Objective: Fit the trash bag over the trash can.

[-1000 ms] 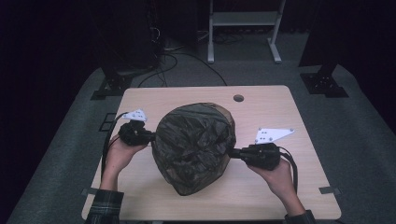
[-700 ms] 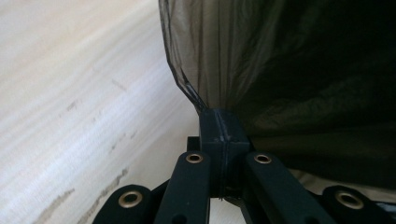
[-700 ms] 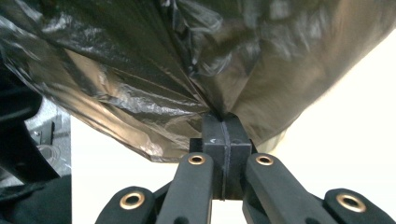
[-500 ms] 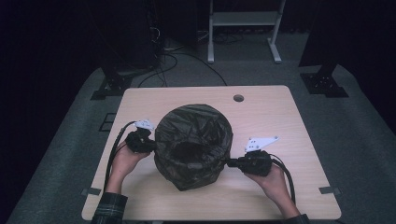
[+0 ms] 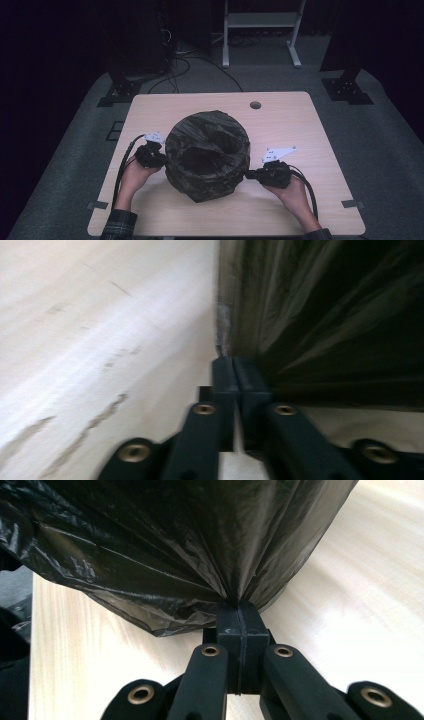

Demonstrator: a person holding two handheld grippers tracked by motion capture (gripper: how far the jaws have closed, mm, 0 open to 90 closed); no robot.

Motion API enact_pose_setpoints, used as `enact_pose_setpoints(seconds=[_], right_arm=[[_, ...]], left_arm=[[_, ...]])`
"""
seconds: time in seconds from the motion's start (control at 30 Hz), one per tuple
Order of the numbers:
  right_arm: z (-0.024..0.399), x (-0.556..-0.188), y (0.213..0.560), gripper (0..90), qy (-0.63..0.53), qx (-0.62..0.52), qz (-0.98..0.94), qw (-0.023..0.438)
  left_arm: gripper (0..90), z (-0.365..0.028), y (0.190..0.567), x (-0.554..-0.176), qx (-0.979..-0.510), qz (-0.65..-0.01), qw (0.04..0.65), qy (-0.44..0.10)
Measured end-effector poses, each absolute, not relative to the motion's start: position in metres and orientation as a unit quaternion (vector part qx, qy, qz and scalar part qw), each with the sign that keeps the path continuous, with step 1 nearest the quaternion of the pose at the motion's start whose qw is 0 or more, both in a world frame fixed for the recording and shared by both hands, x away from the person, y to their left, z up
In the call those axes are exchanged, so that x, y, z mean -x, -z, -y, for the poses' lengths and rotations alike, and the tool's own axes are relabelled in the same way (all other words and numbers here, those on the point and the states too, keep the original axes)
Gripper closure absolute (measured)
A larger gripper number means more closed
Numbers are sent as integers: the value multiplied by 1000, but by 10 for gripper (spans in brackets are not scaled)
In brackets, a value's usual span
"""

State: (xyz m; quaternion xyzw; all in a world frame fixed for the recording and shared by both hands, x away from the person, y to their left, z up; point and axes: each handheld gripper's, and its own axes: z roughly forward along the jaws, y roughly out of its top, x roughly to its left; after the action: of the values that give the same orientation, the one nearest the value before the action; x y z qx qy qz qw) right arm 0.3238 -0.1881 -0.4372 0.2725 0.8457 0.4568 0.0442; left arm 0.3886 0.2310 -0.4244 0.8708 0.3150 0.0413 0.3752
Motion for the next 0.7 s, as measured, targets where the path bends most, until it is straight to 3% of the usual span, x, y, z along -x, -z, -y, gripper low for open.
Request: enact_pose_setpoints(seconds=[0.07,0.2,0.23,0.27,0.43,0.6,0.7], right_arm=[[191,-324,431,689,-467,-274,-839,48],[200,-322,416,538,-480,-275,-831,60],[202,-321,412,524,-480,-274,-831,62],[203,-321,408,481,-481,-272,-831,67],[212,-318,389,315,-497,-267,-821,82],[222,-314,366,155,-512,-258,-814,92],[224,-313,356,132,-526,-253,-807,91]], left_arm=[[755,-236,419,-386,-866,-315,386,-45],[562,-249,407,-377,-855,-317,406,-65],[449,-251,404,-375,-852,-317,411,-68],[449,-254,402,-373,-850,-318,415,-71],[179,-262,394,-360,-850,-312,416,-84],[18,-273,392,-344,-844,-309,427,-103],[0,-281,393,-333,-839,-309,435,-110]])
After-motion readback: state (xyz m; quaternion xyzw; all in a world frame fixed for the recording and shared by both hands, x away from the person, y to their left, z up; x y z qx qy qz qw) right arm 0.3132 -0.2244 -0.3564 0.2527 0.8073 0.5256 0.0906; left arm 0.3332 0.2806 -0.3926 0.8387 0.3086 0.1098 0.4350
